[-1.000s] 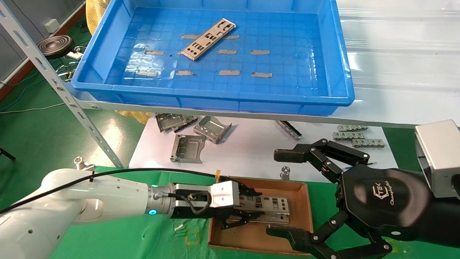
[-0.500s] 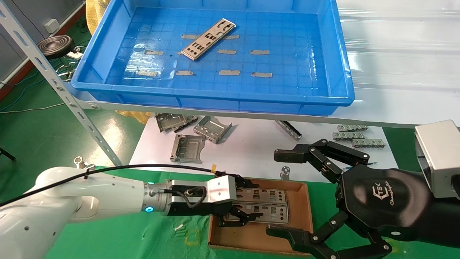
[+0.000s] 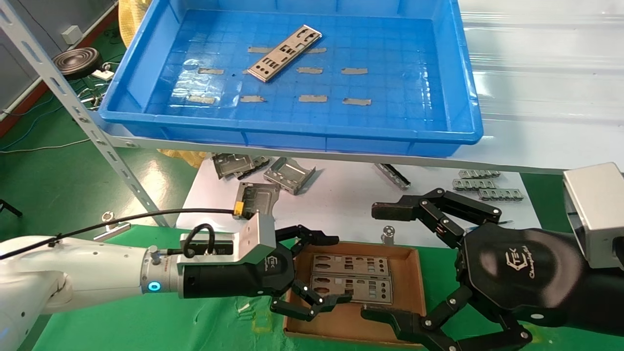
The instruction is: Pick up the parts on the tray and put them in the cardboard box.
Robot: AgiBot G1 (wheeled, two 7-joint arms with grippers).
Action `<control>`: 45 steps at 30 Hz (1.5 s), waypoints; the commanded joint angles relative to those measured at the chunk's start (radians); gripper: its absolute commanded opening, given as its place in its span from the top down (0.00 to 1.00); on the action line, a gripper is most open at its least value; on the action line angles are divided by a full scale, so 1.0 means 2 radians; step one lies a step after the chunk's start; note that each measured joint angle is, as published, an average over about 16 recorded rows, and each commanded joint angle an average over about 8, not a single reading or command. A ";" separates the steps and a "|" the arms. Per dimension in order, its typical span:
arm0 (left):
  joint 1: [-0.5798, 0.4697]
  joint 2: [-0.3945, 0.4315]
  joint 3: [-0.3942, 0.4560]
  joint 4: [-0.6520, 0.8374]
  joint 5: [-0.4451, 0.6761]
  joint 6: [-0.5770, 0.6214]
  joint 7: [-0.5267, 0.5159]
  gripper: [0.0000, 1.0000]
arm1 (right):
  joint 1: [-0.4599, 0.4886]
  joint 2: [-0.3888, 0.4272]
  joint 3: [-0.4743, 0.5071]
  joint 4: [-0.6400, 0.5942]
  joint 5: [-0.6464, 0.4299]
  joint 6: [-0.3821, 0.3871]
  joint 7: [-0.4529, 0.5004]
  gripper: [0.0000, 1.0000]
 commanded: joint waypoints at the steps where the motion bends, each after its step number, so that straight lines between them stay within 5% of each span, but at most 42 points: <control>1: -0.001 -0.006 -0.002 0.003 -0.006 0.015 -0.005 0.00 | 0.000 0.000 0.000 0.000 0.000 0.000 0.000 0.00; 11: 0.009 -0.019 -0.014 -0.027 -0.007 0.006 -0.020 0.00 | 0.000 0.000 0.000 0.000 0.000 0.000 0.000 0.00; 45: 0.111 -0.201 -0.156 -0.340 -0.055 -0.002 -0.214 0.00 | 0.000 0.000 0.000 0.000 0.000 0.000 0.000 0.00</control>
